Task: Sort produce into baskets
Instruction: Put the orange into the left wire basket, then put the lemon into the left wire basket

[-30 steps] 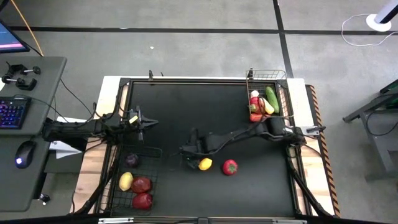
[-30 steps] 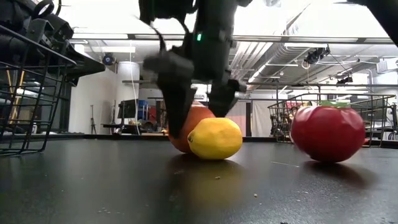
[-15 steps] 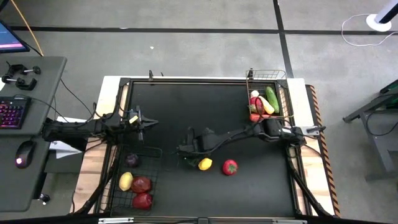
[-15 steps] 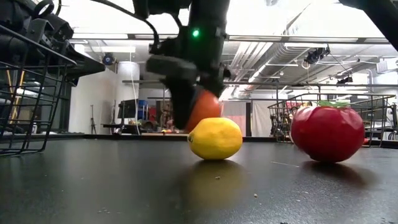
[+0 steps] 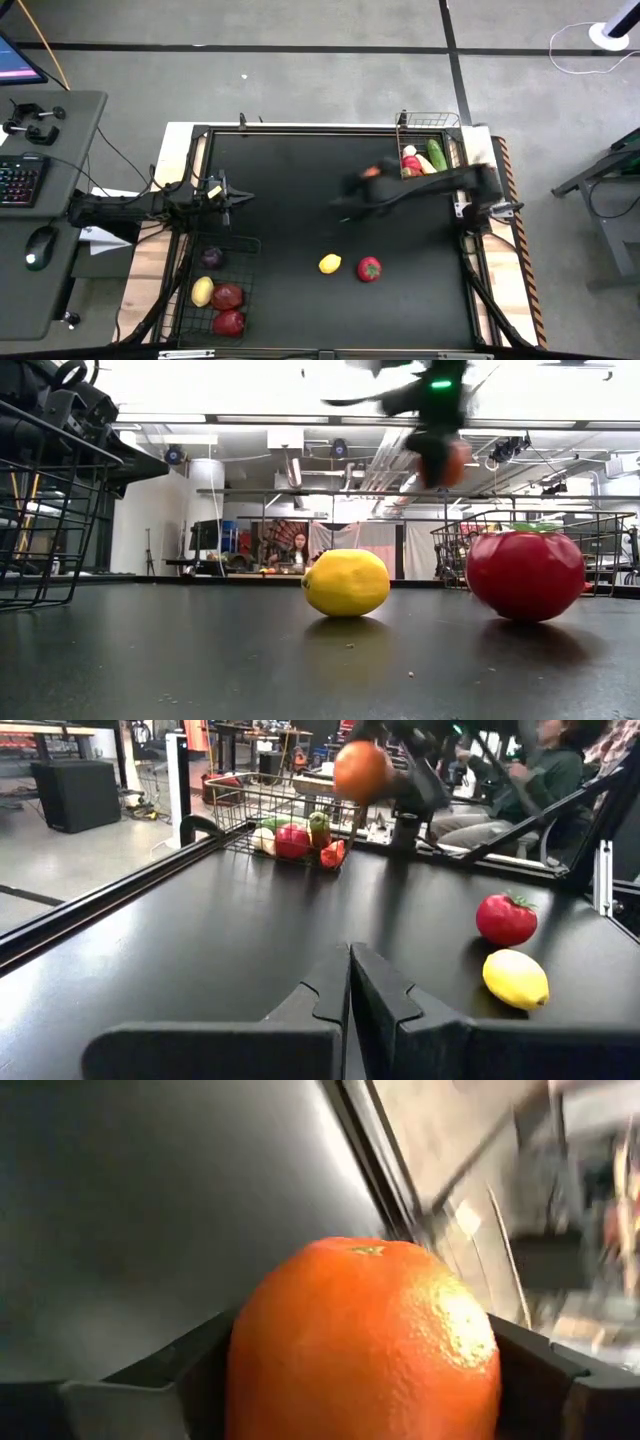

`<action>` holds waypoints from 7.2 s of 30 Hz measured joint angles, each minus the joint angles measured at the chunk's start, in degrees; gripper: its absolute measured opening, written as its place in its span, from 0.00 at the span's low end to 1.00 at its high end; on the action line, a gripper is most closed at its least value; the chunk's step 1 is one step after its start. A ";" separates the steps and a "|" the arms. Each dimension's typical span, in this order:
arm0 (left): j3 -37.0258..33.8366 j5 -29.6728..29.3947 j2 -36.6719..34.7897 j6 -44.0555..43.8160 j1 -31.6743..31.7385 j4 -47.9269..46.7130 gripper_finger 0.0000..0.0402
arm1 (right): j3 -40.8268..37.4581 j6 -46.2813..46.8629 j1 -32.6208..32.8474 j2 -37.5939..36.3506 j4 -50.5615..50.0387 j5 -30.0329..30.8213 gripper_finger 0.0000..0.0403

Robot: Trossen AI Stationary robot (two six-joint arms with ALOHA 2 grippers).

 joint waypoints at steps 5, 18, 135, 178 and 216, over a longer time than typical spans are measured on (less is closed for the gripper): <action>0.00 0.01 0.00 0.00 -0.01 0.02 0.00 | -20.76 15.40 -6.87 -23.45 0.69 -2.94 0.77; 0.00 0.00 0.00 0.00 0.00 -0.01 0.00 | -34.12 10.94 -32.17 -45.21 15.28 -12.97 0.77; 0.02 0.00 0.00 0.00 -0.01 -0.01 0.00 | -8.78 -15.72 4.74 -5.82 39.65 -40.26 0.91; 0.01 0.00 0.00 0.00 -0.02 0.02 0.00 | -14.71 -39.63 13.15 9.64 61.62 -35.64 0.91; 0.02 0.00 -0.02 0.00 -0.01 0.02 0.00 | 8.36 -36.27 -1.91 -2.00 9.72 -17.98 0.31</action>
